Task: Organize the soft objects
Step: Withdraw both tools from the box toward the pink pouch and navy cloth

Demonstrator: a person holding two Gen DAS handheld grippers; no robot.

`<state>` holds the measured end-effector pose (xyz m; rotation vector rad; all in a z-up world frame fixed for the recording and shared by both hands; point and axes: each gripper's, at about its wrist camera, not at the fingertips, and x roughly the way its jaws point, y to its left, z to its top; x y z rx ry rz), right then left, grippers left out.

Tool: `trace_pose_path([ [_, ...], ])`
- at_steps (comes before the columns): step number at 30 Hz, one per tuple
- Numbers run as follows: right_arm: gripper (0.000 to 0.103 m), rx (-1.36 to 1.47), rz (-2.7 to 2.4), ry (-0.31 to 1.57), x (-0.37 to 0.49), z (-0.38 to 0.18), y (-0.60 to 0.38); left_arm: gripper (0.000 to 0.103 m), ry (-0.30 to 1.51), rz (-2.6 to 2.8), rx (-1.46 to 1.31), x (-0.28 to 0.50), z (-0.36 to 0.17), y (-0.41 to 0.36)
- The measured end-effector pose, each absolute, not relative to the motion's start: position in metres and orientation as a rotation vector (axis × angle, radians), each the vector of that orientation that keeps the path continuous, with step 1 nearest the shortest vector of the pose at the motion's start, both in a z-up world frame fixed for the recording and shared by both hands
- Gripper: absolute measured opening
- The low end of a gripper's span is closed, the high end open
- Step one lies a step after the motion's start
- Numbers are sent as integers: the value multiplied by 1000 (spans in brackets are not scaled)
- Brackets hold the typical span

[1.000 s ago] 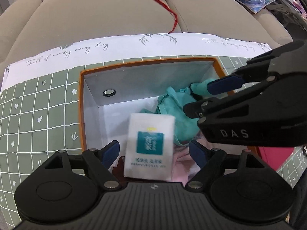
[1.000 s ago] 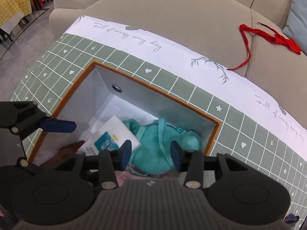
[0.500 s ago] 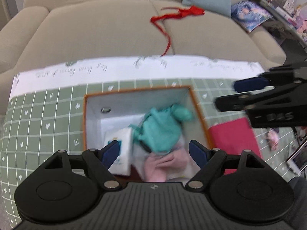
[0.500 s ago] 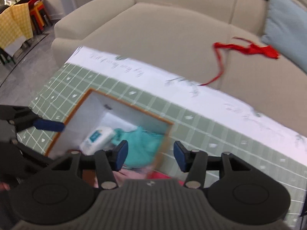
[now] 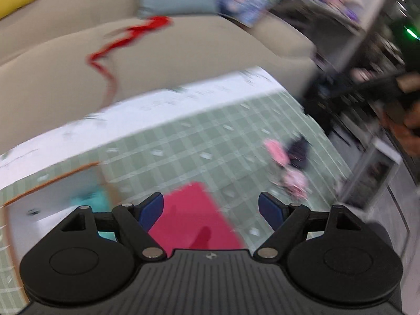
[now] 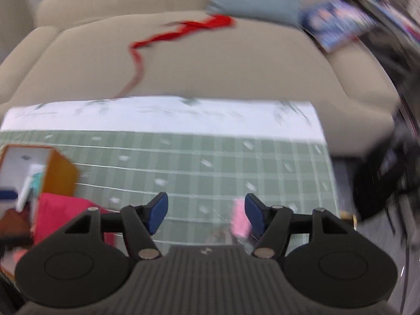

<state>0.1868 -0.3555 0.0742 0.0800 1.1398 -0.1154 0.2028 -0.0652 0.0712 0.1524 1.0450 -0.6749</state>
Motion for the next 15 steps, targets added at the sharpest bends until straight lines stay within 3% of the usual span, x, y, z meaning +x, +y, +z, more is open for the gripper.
trace_pose_path([
  [4, 68, 182, -203, 1235, 182, 33, -394, 96, 1092, -812, 266, 179, 51, -129],
  [7, 75, 242, -267, 1299, 185, 2, -411, 96, 1091, -879, 341, 156, 35, -171],
  [15, 73, 463, -474, 1395, 204, -68, -445, 96, 1140, -994, 329, 126, -13, -250],
])
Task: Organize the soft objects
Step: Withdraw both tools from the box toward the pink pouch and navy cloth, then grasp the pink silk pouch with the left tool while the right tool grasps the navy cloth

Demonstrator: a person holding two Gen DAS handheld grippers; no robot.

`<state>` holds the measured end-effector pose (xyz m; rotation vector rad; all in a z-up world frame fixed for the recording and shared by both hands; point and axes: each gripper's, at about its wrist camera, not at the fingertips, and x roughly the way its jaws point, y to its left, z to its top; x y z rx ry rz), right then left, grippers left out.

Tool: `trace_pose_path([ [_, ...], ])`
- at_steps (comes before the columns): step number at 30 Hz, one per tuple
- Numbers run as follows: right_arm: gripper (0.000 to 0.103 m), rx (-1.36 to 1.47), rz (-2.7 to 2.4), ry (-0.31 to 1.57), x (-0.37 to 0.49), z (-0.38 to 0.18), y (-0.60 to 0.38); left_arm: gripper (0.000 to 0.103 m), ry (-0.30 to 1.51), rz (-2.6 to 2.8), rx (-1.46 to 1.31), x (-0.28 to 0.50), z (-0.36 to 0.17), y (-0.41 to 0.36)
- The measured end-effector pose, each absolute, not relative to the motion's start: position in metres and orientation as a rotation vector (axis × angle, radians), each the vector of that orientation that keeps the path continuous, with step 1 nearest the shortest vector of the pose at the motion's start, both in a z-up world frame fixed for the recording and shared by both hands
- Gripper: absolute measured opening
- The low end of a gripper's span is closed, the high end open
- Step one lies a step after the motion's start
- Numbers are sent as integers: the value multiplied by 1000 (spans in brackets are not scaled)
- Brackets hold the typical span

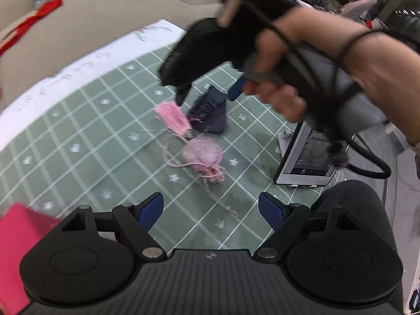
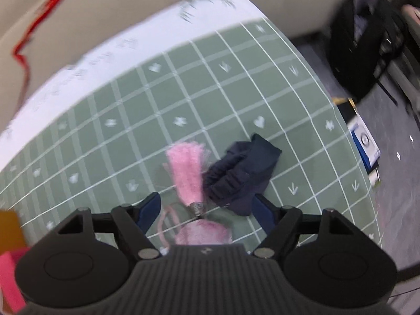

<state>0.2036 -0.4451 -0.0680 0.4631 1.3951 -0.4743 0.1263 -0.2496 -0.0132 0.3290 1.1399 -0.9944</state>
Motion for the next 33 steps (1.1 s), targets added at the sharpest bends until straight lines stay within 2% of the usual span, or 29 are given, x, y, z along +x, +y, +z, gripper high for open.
trace_pose_path([
  [2, 68, 462, -545, 1413, 208, -84, -452, 96, 1148, -1009, 333, 125, -27, -264],
  [9, 66, 467, -654, 1441, 209, -117, -468, 96, 1212, -1022, 308, 129, -72, -295],
  [12, 57, 476, -652, 1419, 208, -122, -471, 96, 1210, -1009, 323, 130, -83, -301],
  [15, 36, 518, -611, 1412, 207, -125, -470, 96, 1209, -1003, 296, 135, -89, -303],
  [16, 21, 523, -597, 1416, 208, -124, -469, 96, 1199, -993, 294, 137, -89, -305],
  [17, 11, 516, -592, 1434, 209, -125, -467, 96, 1171, -982, 314, 137, -88, -307],
  [21, 10, 497, -579, 1458, 206, -129, -470, 96, 1074, -999, 399, 129, -90, -324],
  [29, 6, 530, -555, 1446, 199, -125, -485, 96, 1072, -934, 437, 128, -119, -354],
  [31, 6, 531, -551, 1434, 196, -123, -486, 90, 1066, -919, 441, 128, -124, -358],
  [33, 6, 526, -541, 1425, 193, -119, -487, 75, 1065, -909, 436, 132, -130, -362],
])
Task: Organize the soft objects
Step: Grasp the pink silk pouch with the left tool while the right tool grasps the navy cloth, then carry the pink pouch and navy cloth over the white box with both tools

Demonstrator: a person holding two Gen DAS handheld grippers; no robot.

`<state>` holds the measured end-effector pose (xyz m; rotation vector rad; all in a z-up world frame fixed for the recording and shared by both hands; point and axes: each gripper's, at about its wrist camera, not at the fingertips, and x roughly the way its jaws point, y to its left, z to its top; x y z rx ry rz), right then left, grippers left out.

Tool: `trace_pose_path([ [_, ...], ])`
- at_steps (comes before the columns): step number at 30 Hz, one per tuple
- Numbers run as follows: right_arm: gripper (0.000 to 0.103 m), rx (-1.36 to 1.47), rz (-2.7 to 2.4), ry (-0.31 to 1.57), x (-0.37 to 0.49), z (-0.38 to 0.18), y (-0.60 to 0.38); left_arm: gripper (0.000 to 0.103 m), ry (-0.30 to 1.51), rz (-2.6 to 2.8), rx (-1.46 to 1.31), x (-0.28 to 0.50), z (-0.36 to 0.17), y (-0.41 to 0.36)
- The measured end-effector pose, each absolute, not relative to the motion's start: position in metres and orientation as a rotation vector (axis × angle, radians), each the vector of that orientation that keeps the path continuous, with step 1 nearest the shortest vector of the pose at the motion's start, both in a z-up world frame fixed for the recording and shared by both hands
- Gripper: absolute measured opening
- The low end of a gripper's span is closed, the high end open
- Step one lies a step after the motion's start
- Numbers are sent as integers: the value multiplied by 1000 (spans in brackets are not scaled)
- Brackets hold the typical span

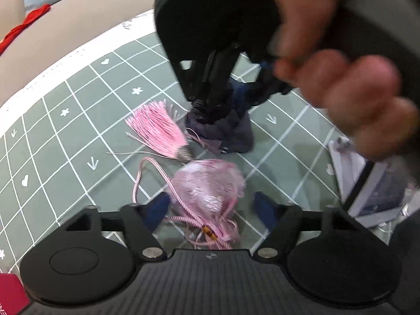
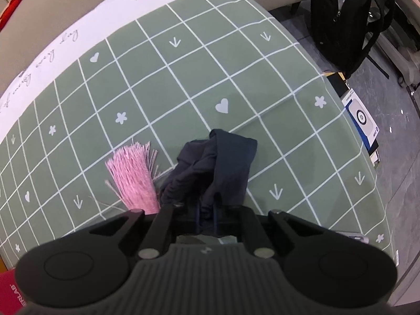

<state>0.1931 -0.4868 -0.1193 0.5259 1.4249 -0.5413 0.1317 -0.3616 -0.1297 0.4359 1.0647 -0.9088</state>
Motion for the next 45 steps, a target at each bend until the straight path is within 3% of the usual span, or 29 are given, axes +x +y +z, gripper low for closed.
trace_pose_path([
  [8, 6, 477, -496, 1400, 189, -108, -482, 57, 1030, -871, 529, 130, -144, -373],
  [12, 6, 436, -490, 1390, 187, -100, -482, 53, 1010, -846, 504, 125, -141, -368],
  [25, 6, 401, -443, 1366, 178, -56, -466, 52, 1068, -805, 437, 123, -101, -345],
  [45, 6, 231, -271, 1165, 190, 105, -341, 52, 1091, -491, 189, 190, 38, -209],
])
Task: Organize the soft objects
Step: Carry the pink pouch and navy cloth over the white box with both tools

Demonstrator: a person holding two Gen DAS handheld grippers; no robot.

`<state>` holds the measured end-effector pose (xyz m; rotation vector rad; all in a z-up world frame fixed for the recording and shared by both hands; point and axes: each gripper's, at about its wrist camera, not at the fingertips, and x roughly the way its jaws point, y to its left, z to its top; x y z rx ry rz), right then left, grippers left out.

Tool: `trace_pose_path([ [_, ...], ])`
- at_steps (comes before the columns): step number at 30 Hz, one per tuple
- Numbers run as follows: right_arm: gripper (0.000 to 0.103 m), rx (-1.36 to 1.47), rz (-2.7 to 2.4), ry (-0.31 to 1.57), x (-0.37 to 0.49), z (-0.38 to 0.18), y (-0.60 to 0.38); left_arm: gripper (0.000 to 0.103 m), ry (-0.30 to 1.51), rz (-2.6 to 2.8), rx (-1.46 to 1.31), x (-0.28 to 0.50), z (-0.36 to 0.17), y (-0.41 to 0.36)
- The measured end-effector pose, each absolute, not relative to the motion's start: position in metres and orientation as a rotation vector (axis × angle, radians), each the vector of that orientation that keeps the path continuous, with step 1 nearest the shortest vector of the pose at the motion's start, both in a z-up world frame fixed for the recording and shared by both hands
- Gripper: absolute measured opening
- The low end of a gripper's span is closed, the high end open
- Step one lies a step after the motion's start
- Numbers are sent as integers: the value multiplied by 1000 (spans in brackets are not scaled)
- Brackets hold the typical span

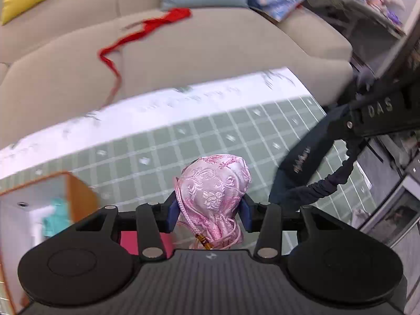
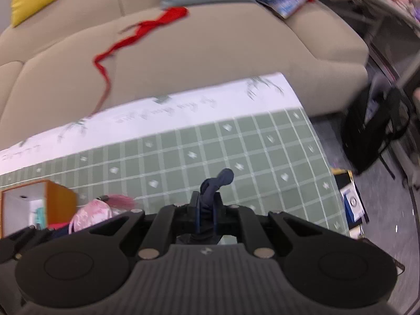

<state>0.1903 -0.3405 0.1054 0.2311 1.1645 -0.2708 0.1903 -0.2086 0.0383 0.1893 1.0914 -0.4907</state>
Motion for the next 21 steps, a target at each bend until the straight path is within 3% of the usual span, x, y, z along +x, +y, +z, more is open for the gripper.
trace_pose_path([
  [13, 6, 121, -85, 1070, 243, 182, -207, 52, 1047, -325, 112, 237, 108, -64],
  [21, 6, 52, 65, 1042, 268, 192, -107, 52, 1049, -215, 68, 253, 101, 19],
])
